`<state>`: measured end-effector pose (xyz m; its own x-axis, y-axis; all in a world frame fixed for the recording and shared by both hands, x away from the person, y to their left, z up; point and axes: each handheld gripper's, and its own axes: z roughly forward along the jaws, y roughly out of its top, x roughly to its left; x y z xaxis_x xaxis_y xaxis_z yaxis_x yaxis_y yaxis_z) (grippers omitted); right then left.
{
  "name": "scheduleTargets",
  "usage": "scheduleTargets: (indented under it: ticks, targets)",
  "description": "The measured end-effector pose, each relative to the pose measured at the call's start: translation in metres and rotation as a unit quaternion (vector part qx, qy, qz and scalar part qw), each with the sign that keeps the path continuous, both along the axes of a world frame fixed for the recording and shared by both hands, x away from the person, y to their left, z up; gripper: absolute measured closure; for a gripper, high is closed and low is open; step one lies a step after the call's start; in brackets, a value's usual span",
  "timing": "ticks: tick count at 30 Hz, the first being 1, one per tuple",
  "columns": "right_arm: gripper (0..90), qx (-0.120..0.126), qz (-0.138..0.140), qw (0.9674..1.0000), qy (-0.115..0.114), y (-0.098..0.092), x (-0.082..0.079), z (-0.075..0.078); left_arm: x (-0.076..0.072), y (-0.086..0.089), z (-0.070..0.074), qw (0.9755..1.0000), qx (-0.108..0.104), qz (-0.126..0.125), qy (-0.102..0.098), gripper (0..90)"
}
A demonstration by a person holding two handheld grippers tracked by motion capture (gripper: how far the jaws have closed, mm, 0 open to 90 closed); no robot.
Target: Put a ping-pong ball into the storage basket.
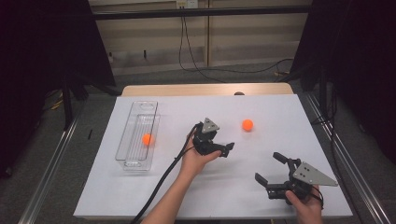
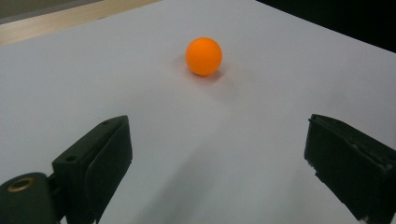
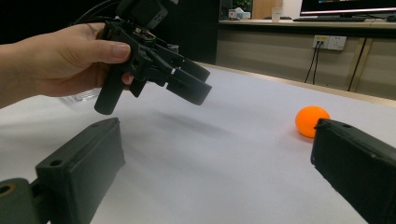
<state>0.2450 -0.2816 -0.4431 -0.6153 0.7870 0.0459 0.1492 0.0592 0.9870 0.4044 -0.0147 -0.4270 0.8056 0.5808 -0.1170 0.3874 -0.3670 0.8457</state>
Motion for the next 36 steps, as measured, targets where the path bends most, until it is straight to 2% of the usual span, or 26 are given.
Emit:
scheduleTargets:
  ticks: [8,22,36]
  targets:
    - [2.1,0.000,0.000,1.0000,0.000,0.000,0.000,0.000,0.002,-0.007,-0.002,1.0000,-0.007,0.001,-0.001,7.7]
    - [2.1,-0.001,0.000,1.0000,0.000,0.001,0.000,0.000,0.007,-0.022,-0.002,1.0000,-0.005,-0.004,-0.006,7.7]
    - [2.1,-0.001,0.001,1.0000,0.000,0.001,0.000,0.000,0.012,-0.030,-0.005,0.9999,-0.016,0.000,-0.005,7.9]
